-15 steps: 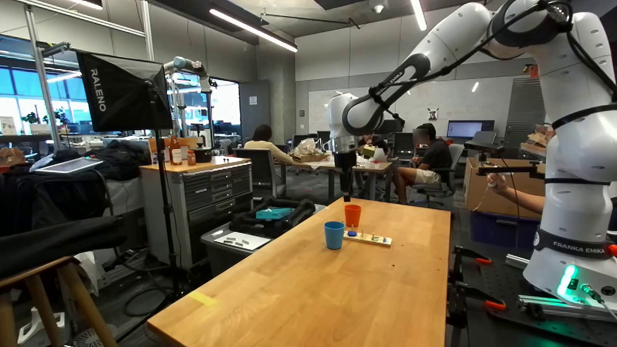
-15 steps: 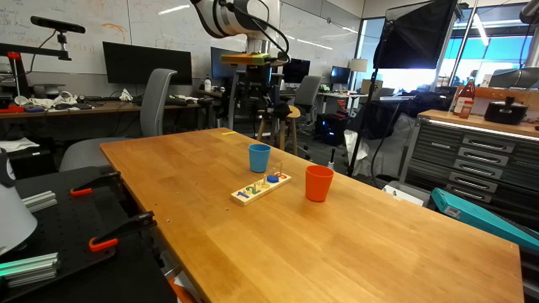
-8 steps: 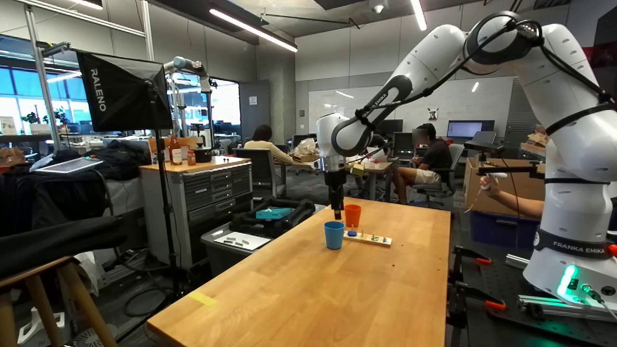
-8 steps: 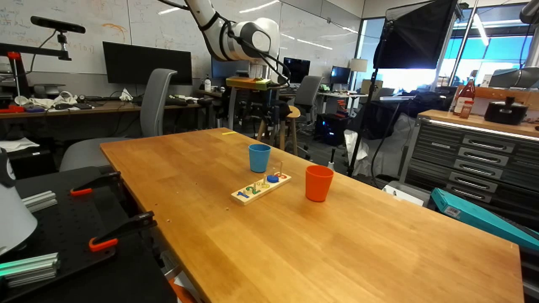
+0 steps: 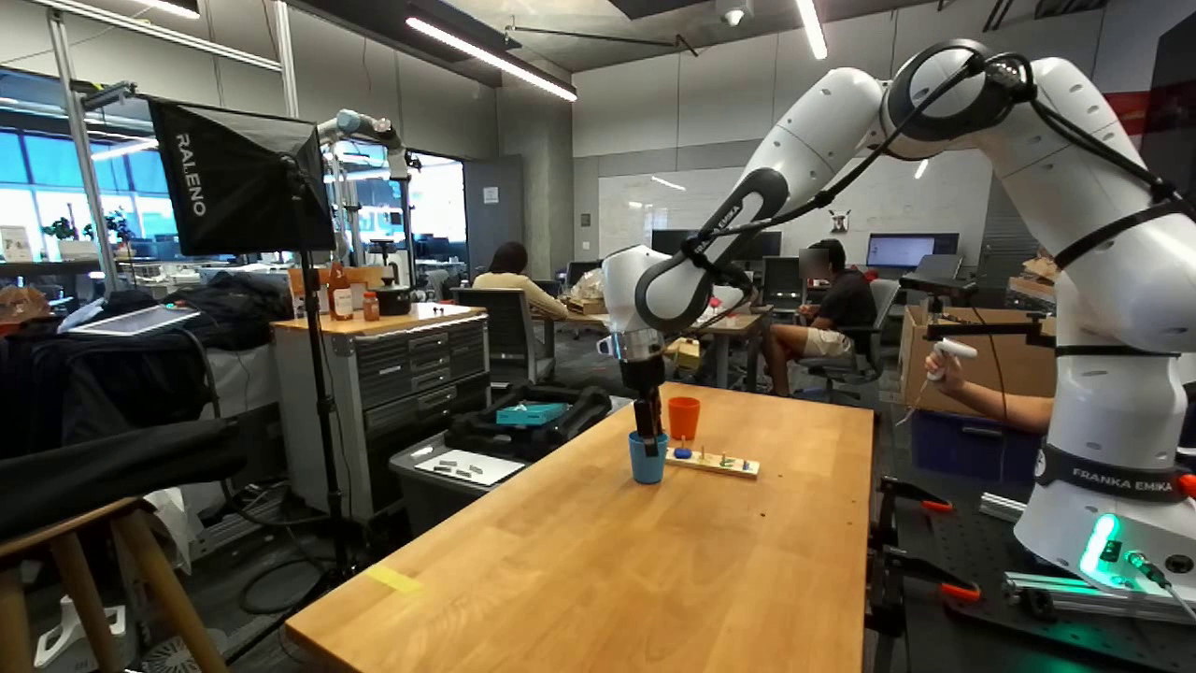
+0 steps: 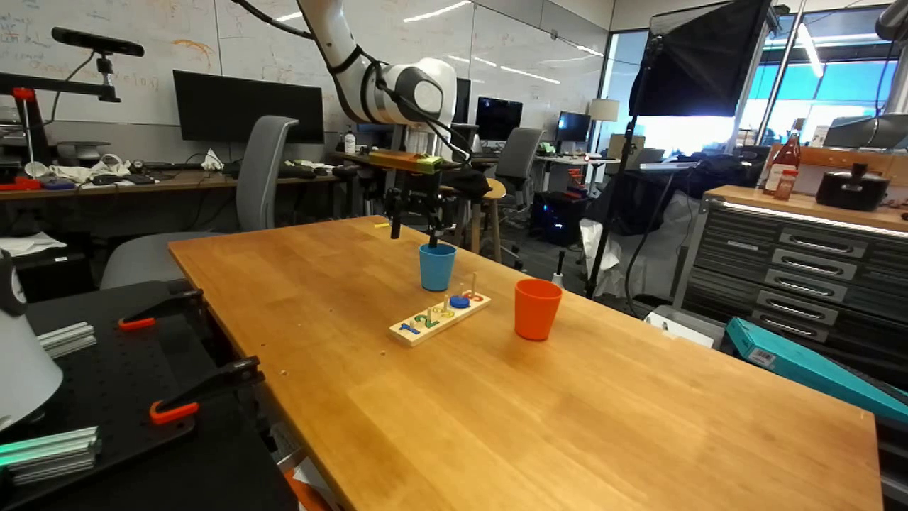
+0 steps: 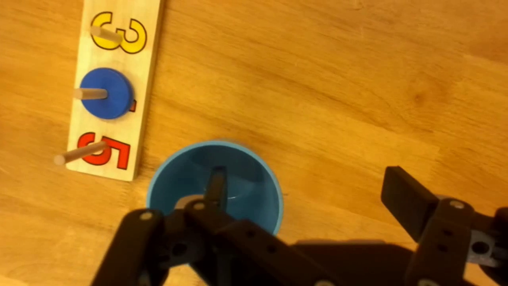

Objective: Put the blue cup in the orange cup

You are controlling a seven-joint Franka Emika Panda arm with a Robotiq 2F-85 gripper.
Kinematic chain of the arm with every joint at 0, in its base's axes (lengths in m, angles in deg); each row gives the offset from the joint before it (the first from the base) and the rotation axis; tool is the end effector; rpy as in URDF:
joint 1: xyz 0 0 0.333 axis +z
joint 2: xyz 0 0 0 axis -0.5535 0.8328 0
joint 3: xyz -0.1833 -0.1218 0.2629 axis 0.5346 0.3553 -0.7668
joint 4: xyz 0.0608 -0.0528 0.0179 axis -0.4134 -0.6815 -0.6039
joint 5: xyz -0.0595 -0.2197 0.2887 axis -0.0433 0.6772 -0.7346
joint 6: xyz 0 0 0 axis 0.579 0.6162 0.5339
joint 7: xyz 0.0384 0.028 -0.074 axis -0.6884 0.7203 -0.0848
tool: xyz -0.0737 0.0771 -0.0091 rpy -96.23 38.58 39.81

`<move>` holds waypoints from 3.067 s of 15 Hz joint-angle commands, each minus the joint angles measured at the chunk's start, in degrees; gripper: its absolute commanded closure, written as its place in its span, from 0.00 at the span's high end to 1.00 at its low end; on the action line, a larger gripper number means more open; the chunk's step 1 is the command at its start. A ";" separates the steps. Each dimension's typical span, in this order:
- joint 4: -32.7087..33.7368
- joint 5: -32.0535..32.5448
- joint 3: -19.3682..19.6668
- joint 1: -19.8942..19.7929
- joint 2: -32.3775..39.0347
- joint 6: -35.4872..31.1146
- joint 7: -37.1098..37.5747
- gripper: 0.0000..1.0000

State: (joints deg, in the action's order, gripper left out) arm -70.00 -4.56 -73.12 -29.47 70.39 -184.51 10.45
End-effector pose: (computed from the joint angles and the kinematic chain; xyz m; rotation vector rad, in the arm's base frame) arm 0.6076 0.0701 0.2505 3.0346 0.5268 -0.2457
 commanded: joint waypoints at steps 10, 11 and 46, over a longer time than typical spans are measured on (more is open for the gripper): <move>1.63 0.26 0.01 -0.04 4.28 -3.64 0.53 0.27; 1.71 0.30 0.07 -0.08 4.20 -3.79 0.55 0.20; 17.96 0.96 9.62 -11.32 1.81 14.10 3.94 0.06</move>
State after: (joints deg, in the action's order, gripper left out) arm -53.27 -4.48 -63.56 -41.05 71.05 -171.57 13.10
